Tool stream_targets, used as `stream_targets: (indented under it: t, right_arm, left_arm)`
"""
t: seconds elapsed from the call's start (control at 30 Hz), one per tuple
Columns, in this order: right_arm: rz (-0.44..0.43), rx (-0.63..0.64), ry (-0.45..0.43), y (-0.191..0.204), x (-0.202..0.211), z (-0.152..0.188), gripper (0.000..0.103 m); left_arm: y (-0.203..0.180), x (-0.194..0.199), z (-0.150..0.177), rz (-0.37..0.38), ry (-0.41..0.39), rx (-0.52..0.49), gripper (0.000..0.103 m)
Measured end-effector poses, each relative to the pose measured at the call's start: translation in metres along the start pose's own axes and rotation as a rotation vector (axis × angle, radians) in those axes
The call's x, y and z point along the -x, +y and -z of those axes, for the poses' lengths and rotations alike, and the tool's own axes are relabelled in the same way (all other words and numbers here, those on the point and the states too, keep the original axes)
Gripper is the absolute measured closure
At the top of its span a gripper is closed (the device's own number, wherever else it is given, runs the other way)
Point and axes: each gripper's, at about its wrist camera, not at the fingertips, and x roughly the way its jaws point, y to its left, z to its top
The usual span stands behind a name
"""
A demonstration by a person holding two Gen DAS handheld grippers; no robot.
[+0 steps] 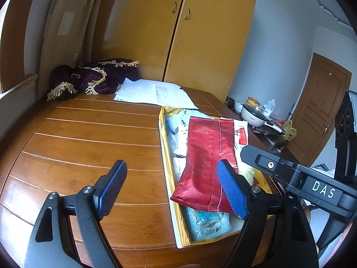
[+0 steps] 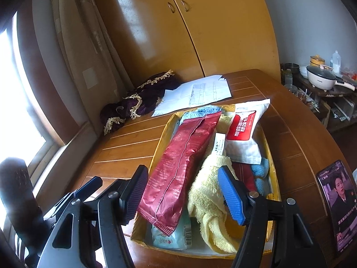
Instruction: Organize soft objects
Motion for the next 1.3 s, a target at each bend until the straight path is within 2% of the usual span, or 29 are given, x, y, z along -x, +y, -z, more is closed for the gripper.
stream_targets:
  t: [0.33,0.57,1.0,1.3]
  right_arm:
    - [0.035,-0.027,-0.033,-0.01,0.016,-0.001,0.032]
    - [0.039,-0.032,0.0,-0.011,0.009,0.002,0.032]
    - [0.063,0.018,0.0,0.0,0.006,0.007,0.032]
    - [0.028,0.016,0.02,-0.003,0.004,0.012,0.032]
  left_arm:
    - [-0.004,0.005,0.002,-0.045,-0.026,-0.054,0.02]
    - [0.004,0.002,0.001,-0.073,-0.01,-0.023,0.02]
    - [0.007,-0.002,0.0,-0.099,0.005,-0.012,0.02]
    - [0.007,-0.004,0.003,-0.1,0.016,-0.015,0.02]
